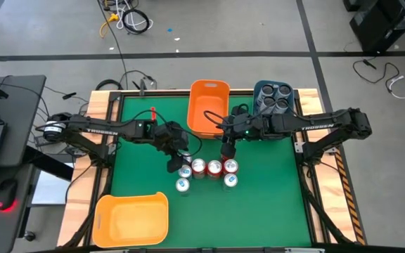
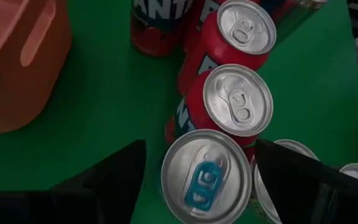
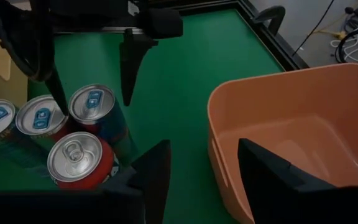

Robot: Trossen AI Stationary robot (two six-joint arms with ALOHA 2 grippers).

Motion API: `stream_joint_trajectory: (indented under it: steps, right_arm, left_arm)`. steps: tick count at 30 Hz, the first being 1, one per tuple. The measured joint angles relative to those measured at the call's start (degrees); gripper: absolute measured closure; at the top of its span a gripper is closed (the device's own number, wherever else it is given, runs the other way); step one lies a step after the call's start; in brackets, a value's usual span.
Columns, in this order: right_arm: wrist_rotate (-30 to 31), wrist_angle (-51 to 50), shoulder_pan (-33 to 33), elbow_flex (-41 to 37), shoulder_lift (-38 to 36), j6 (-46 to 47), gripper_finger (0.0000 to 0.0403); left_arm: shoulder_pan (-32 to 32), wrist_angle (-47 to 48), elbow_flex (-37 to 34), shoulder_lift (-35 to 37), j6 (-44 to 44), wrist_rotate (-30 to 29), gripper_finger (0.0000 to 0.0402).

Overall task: Sort soda cans
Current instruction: Put the blue soda can into the orange bin

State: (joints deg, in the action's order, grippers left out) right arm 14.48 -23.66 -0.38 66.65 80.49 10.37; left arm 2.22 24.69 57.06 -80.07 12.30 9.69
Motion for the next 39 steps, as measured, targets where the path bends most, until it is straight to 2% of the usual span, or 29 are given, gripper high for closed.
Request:
stream_joint_trajectory:
  steps: [12, 22, 33, 39]
  right_arm:
    - [0.0, 0.0, 0.0, 0.0, 0.0, 0.1, 0.0229]
    - [0.0, 0.0, 0.0, 0.0, 0.0, 0.0, 0.0229]
    - [0.0, -0.1, 0.0, 0.0, 0.0, 0.0, 0.0229]
    - [0.0, -0.4, 0.0, 0.0, 0.0, 0.0, 0.0229]
  left_arm:
    - [-0.1, 0.9, -0.1, -0.4, 0.1, -2.3, 0.0096]
    - [-0.1, 0.3, -0.1, -1.6, 0.2, -2.0, 0.0096]
    - [-0.1, 12.6, 6.0, -1.4, -6.0, -3.5, 0.0096]
    - [-0.1, 12.4, 5.4, 0.0, -8.6, -4.5, 0.0096]
